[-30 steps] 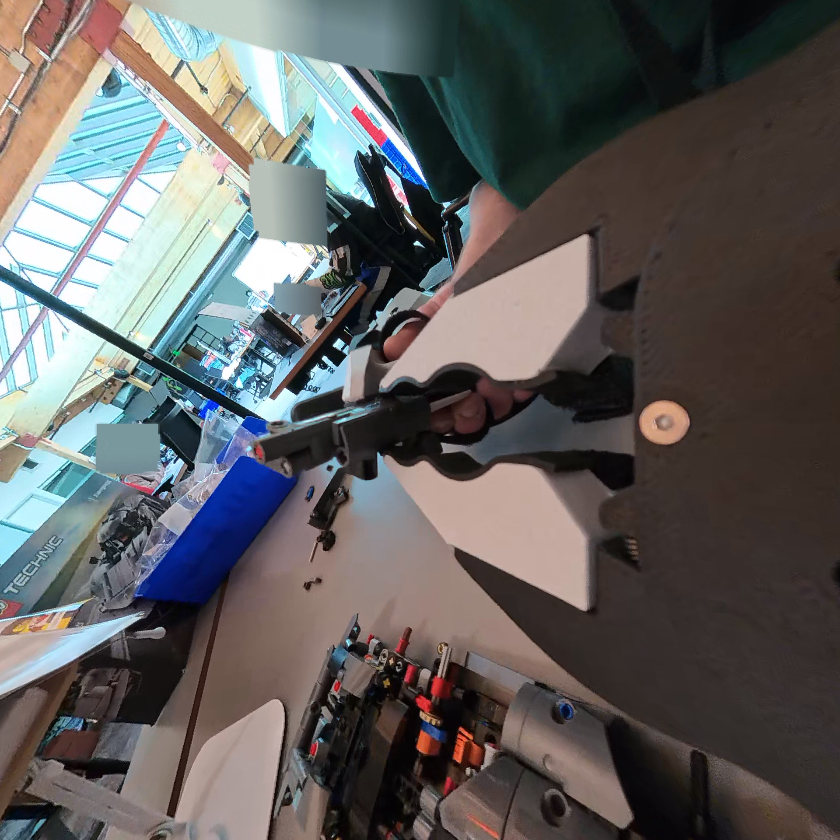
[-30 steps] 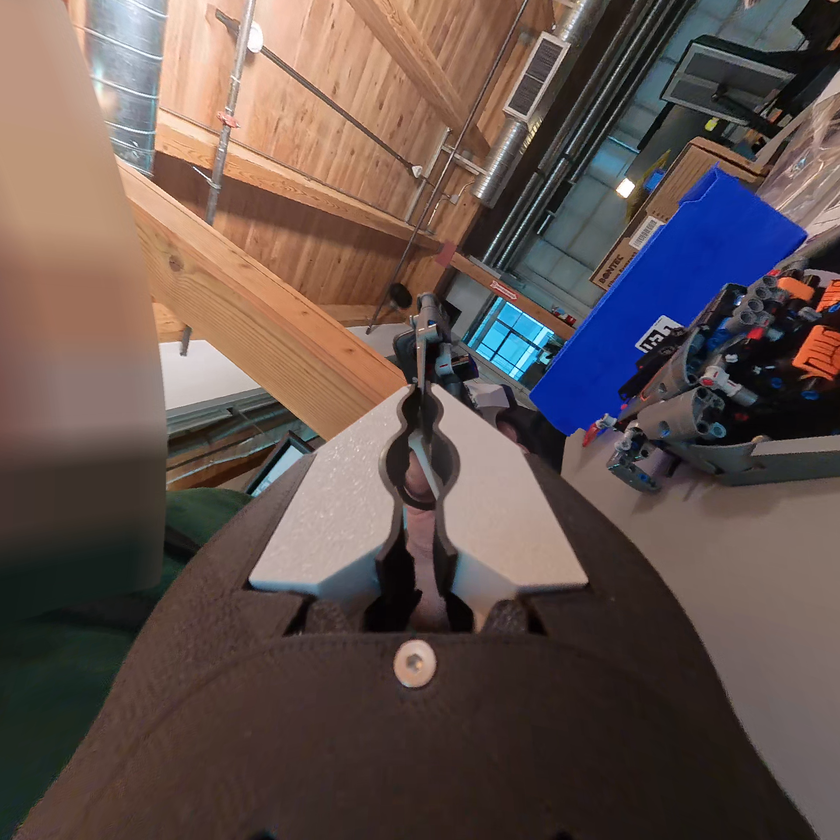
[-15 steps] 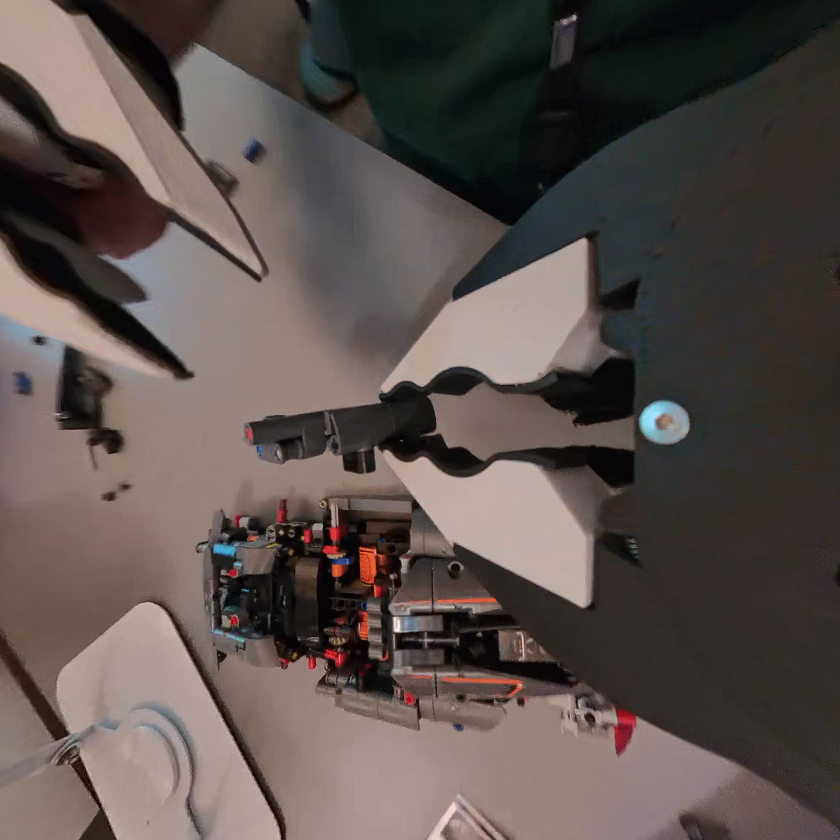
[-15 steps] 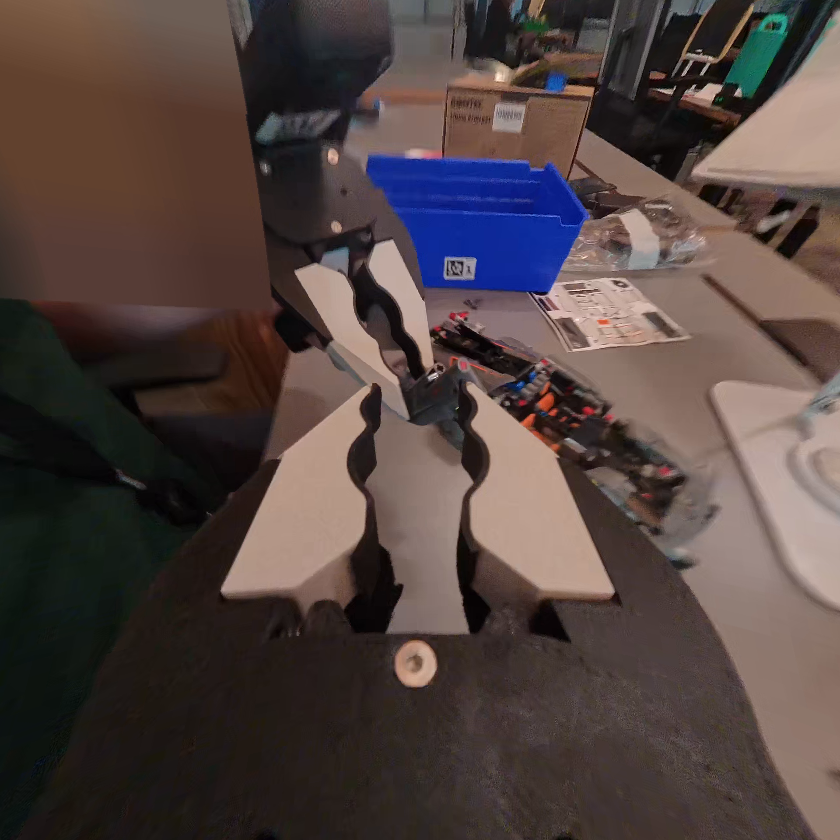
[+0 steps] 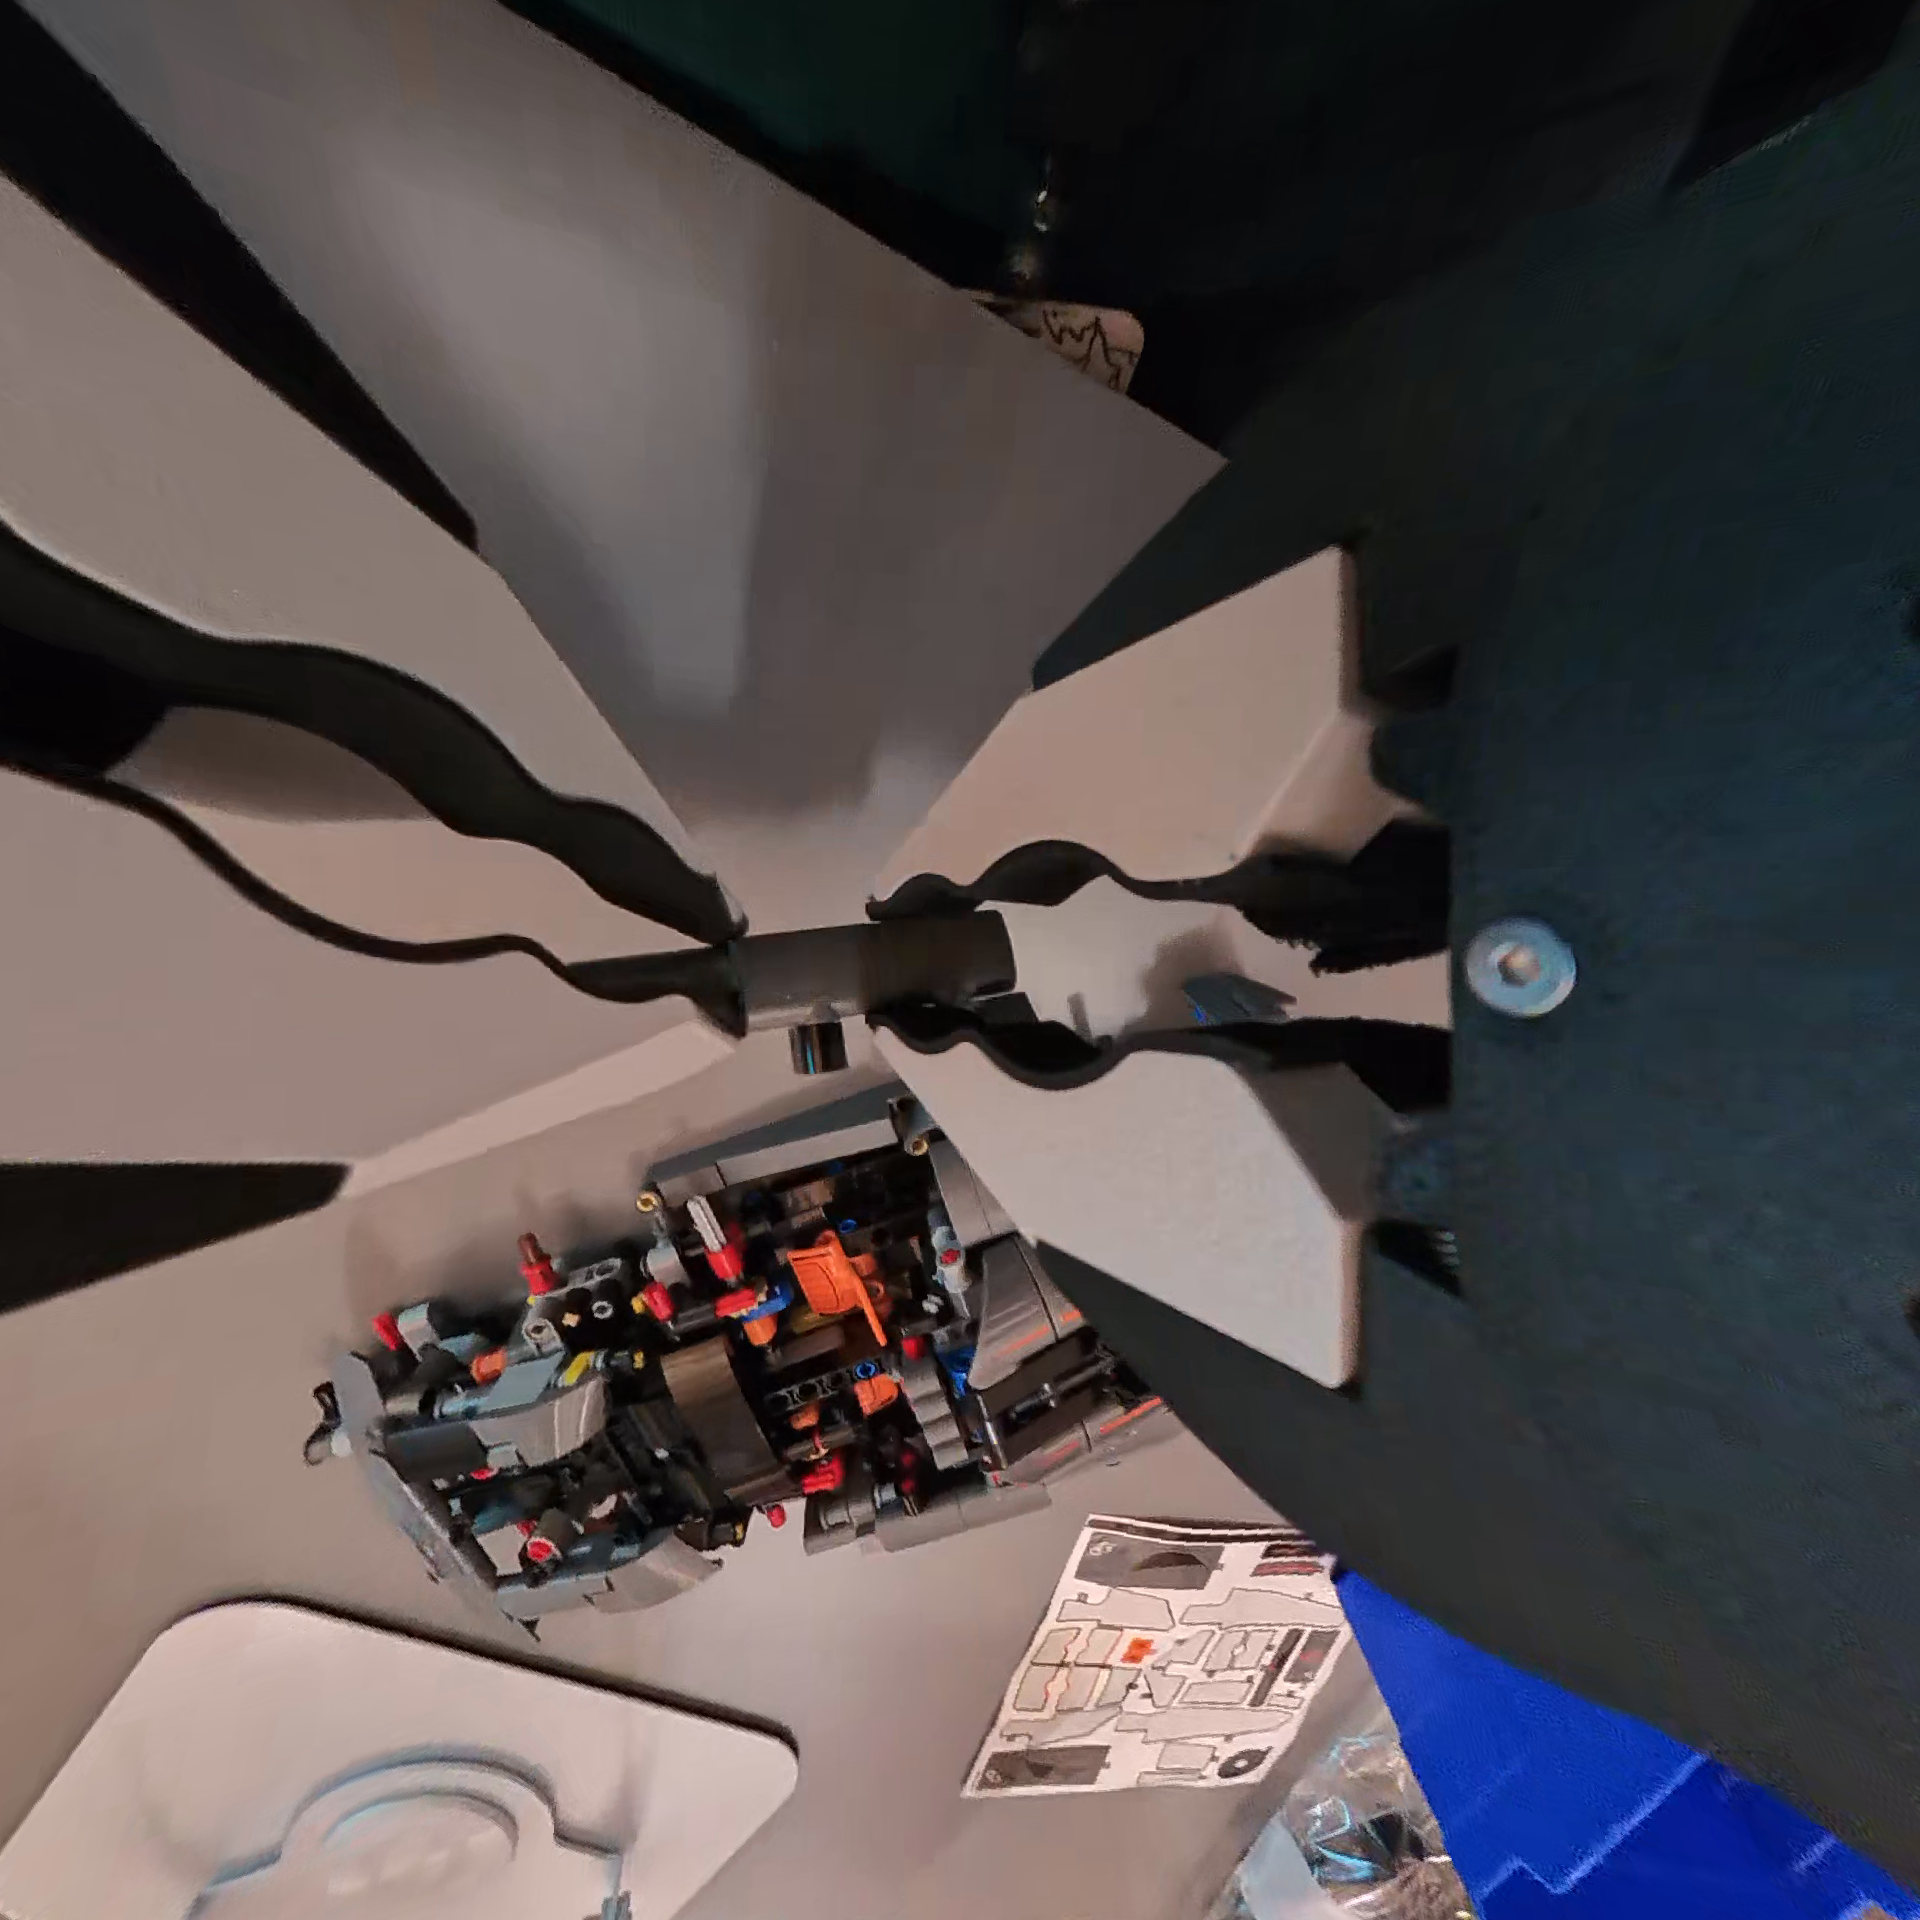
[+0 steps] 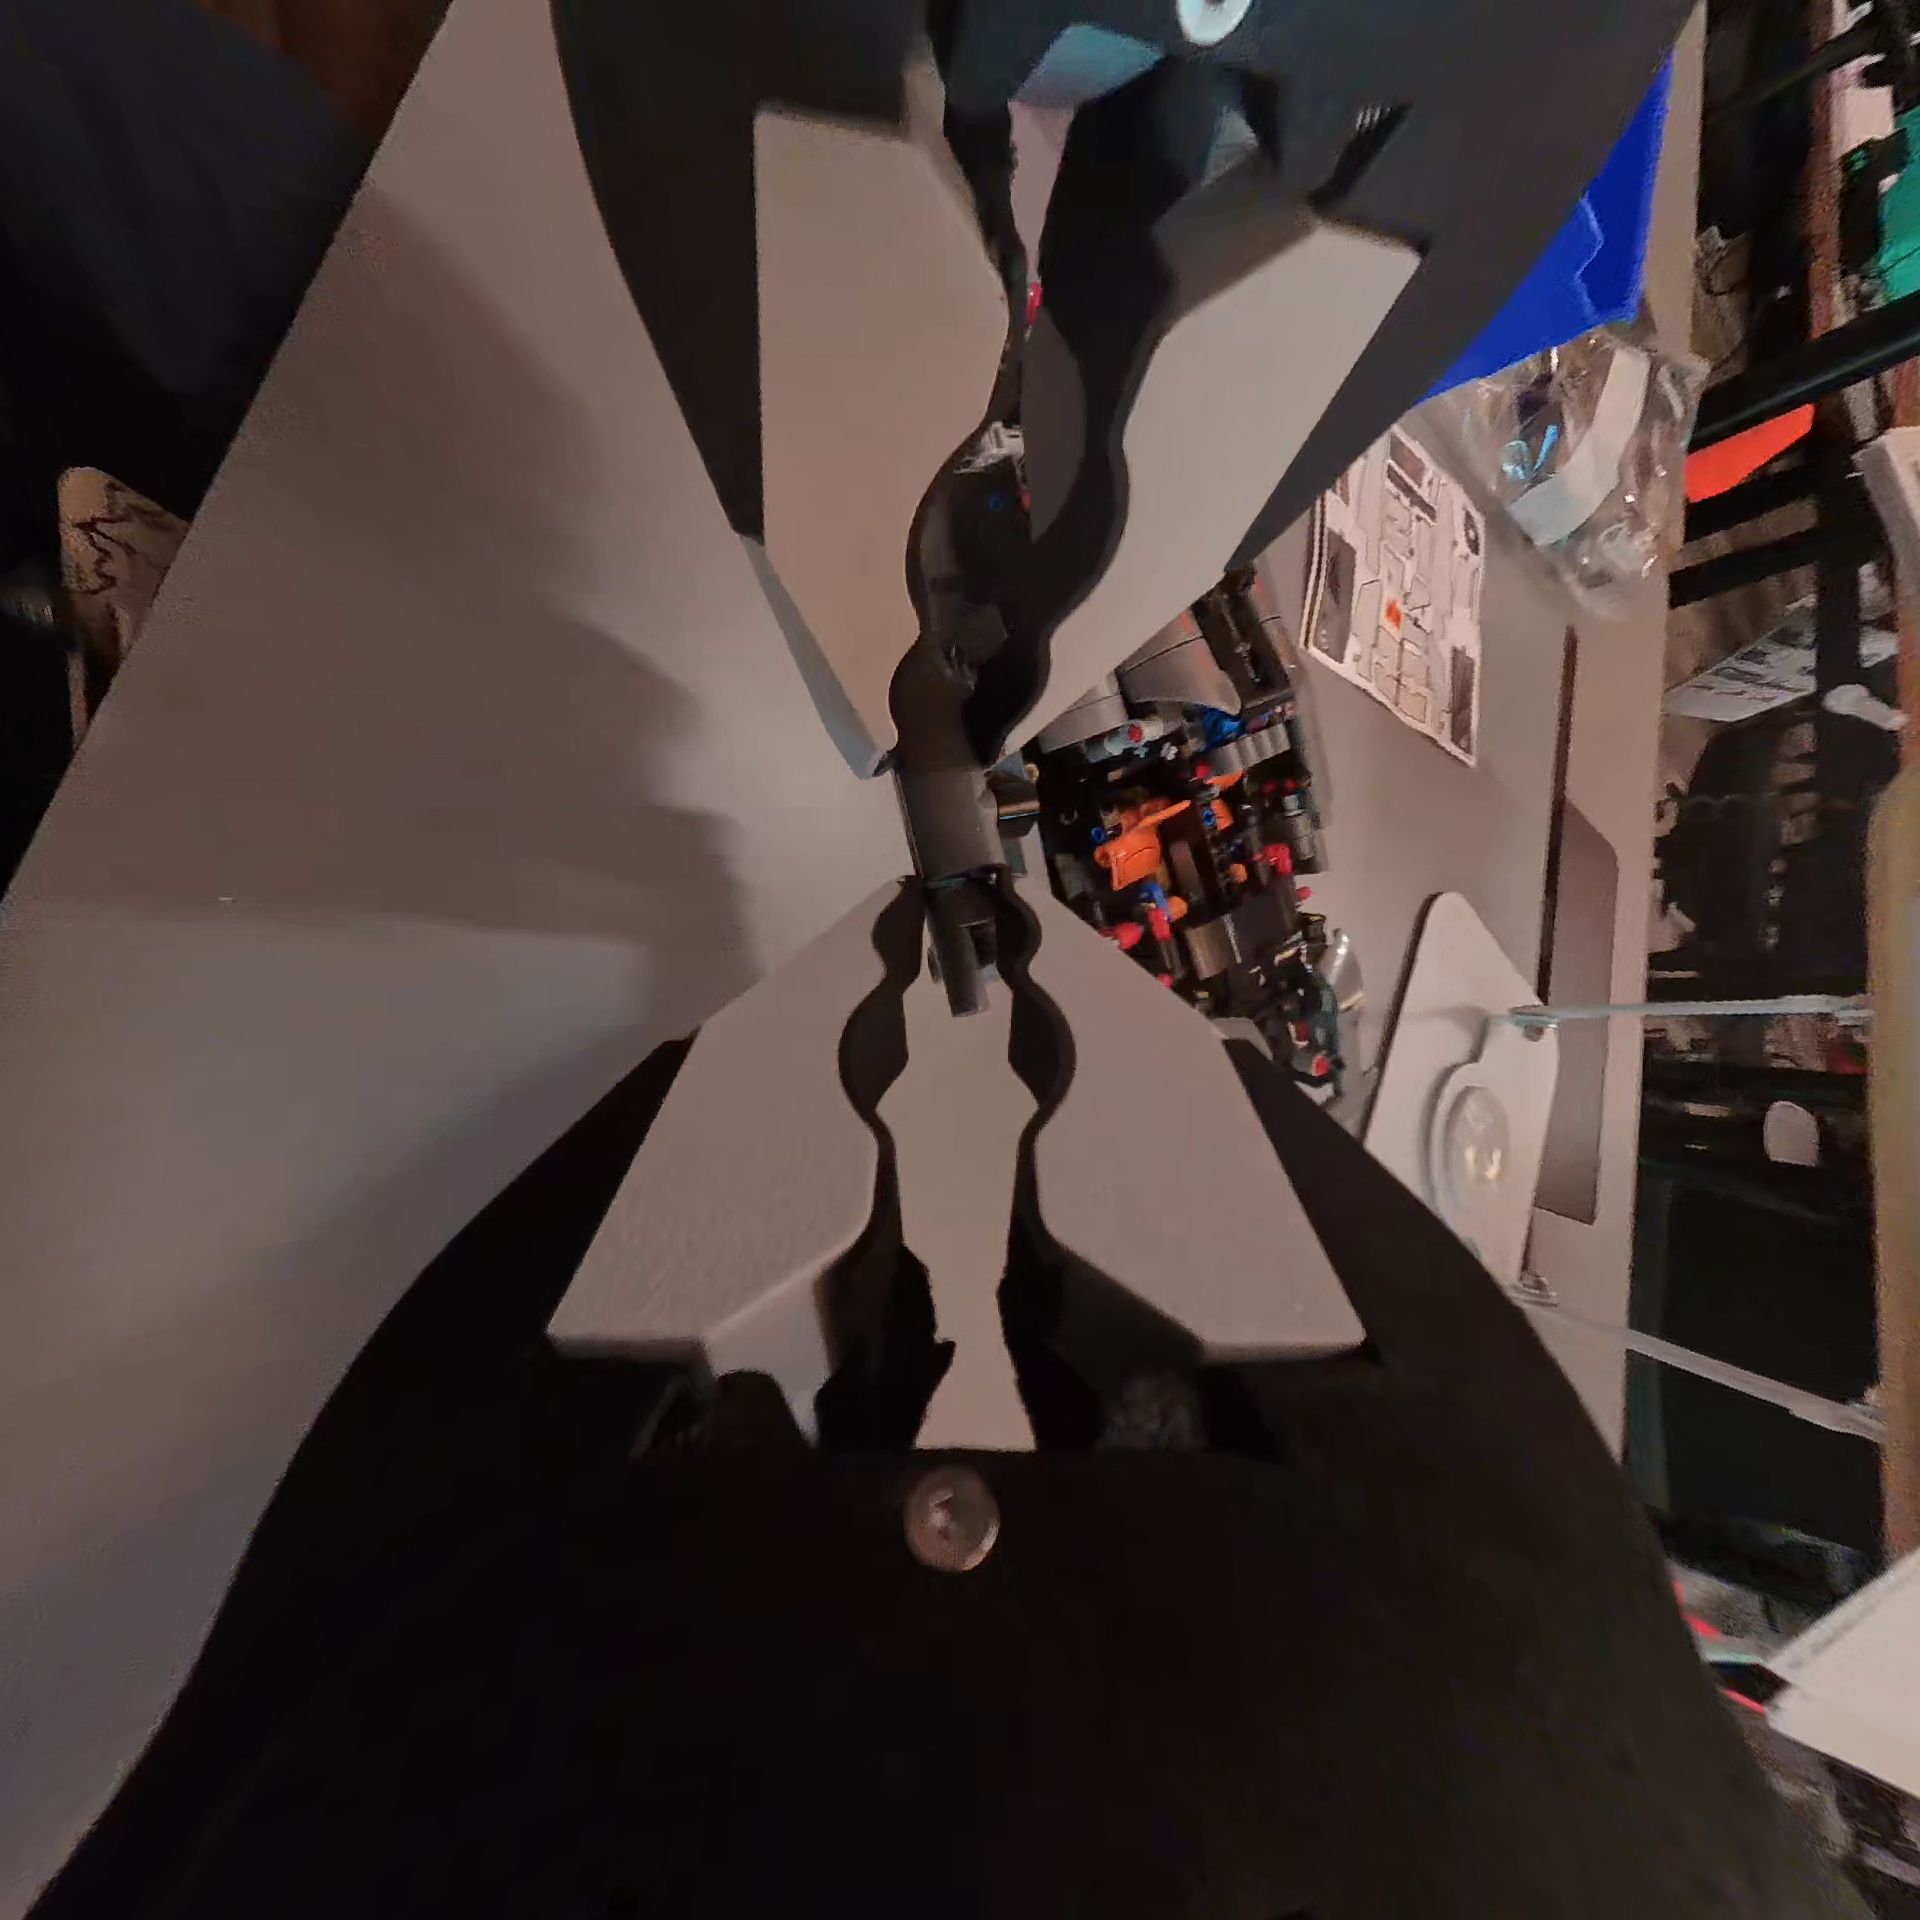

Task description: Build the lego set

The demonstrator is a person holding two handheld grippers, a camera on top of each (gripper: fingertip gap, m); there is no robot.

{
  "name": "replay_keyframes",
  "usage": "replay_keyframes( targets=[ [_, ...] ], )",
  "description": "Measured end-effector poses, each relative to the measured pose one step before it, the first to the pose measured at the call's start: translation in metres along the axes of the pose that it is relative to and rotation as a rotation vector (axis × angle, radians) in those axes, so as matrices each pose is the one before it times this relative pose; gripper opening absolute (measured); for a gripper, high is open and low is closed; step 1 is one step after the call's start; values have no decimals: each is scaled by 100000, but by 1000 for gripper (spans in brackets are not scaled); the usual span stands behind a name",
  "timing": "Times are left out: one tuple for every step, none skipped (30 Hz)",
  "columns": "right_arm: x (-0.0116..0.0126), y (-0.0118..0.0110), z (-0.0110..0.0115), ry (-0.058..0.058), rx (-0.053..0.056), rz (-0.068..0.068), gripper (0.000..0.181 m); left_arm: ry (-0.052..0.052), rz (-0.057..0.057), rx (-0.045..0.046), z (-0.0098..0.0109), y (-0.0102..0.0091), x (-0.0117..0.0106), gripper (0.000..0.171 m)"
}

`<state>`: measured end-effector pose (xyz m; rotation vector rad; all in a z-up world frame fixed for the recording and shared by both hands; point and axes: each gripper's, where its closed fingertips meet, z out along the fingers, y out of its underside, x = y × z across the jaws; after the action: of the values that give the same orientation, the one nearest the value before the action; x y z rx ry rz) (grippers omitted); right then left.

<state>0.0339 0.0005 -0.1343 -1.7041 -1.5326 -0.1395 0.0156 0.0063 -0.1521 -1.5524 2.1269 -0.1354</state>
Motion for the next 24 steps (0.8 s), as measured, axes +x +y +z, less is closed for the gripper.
replay_keyframes(
  targets=[
    [-27, 77, 51, -294, 868, 1089, 11, -487, 496, 65, 170, 2, -127, 14],
    [155, 109, 24, 852, 1036, 1165, 11, -883, 128, 1134, 66, -104, -191, 14],
    [153, 11, -35, 789, 1920, 1339, 11, -601, -426, 1515, 18, -126, -163, 14],
    [101, -38, -76, 64, 2648, 2197, 11, -324, -1297, 2317, -9, -172, -145, 14],
    [79, -59, -97, -414, 2964, 2745, 10, 793, -2340, 2948, -10, -219, -30, 15],
    [80, -106, -159, -239, 3207, 2492, 0, 2256, -2205, 1943, 44, -37, 180, 19],
    [161, -382, -272, 452, 4849, 1563, 0, 1405, -1404, 689, 101, 158, 112, 16],
    [-98, -327, -217, -1477, 3658, 1952, 0, -1225, -678, 2021, 36, -20, -196, 15],
    [34, -39, -60, -775, 1440, 1781, 0, 595, -1210, 1755, 44, -21, 67, 15],
    [125, 225, 69, 83, -260, 1076, 0, 2979, -915, 1066, 78, -4, 464, 15],
    [-29, 218, 106, -545, -175, -67, 0, -182, 2, 1753, 58, -138, 72, 15],
    [-76, 145, 116, -949, 110, 482, 0, -282, 460, 490, 127, 10, 57, 14],
    [-6, 193, 92, -739, -154, 1718, 0, 910, -569, -1744, 276, 304, 149, 14],
    [58, 202, -29, -629, -123, 2653, 0, -779, -349, -1912, 269, 340, -121, 15],
    [40, 135, -140, -894, -52, 2912, 10, -2241, 705, -352, 170, 147, -298, 14],
    [-124, 85, -180, -1120, -536, 1427, 15, 596, -341, -424, 88, 113, 57, 14],
    [-263, -117, -166, -976, -2, -55, 20, 1414, -620, 400, 38, -69, 155, 14],
    [-351, -166, -23, -1506, -415, 395, 26, -40, 73, 892, -28, -181, -39, 14],
    [-260, 55, 178, -1086, -2217, 480, 34, -978, 966, 454, -40, -173, -150, 14],
    [-62, 290, 302, 389, -3446, -931, 38, -650, 1457, -5, -37, -163, -68, 14],
    [-63, 512, 403, 244, -4150, -1846, 39, -740, 1499, 1082, -60, -320, -47, 14],
    [-18, 607, 457, 18, -4342, -875, 39, -1, 1138, 1499, -83, -364, 55, 14],
    [64, 427, 447, 132, -2770, 27, 40, -714, 849, 1148, -116, -300, -33, 15],
    [-32, 234, 344, -327, -1147, -680, 40, -432, 203, 944, -133, -227, -53, 14]
  ],
)
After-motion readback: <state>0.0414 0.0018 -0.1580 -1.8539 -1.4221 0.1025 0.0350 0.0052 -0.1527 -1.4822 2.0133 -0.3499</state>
